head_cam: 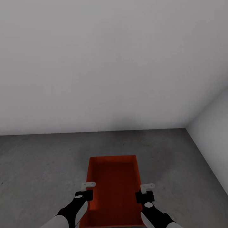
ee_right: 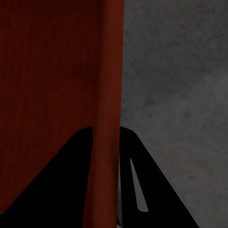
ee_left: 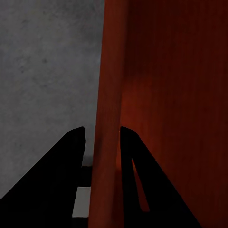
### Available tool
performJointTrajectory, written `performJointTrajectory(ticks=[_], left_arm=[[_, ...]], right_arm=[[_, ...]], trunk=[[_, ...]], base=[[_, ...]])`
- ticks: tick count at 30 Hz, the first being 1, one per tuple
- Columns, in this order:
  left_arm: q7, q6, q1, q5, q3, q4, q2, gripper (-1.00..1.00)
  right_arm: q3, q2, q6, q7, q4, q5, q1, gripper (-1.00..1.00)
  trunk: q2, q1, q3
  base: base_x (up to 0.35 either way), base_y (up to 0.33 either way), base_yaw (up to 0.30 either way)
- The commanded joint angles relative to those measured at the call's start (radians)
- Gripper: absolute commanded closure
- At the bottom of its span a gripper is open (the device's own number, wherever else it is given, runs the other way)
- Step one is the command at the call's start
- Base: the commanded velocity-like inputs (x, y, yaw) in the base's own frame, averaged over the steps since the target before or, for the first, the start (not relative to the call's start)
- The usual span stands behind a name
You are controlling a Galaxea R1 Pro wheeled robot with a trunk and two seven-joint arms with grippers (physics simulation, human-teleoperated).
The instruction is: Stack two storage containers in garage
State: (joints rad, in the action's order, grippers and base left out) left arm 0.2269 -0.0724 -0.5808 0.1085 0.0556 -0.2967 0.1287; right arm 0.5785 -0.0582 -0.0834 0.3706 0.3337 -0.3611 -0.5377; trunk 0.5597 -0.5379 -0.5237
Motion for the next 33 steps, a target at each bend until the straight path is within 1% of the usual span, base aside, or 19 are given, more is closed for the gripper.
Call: performJointTrajectory(ticks=[1, 33], left_arm=[[0.016, -0.007, -0.001, 0.016, -0.031, -0.005, -0.001, 1.0], [0.017, -0.007, 0.0, 0.017, -0.031, -0.005, -0.001, 1.0]], right_arm=[[-0.019, 0.024, -0.007, 0.013, -0.001, -0.012, -0.001, 1.0], [-0.019, 0.024, -0.007, 0.013, -0.001, -0.012, -0.001, 1.0]], trunk=[[0.008, -0.004, -0.004], [0.232, -0.127, -0.105]], base=[[0.0, 0.0, 0.0], [0.0, 0.0, 0.0]])
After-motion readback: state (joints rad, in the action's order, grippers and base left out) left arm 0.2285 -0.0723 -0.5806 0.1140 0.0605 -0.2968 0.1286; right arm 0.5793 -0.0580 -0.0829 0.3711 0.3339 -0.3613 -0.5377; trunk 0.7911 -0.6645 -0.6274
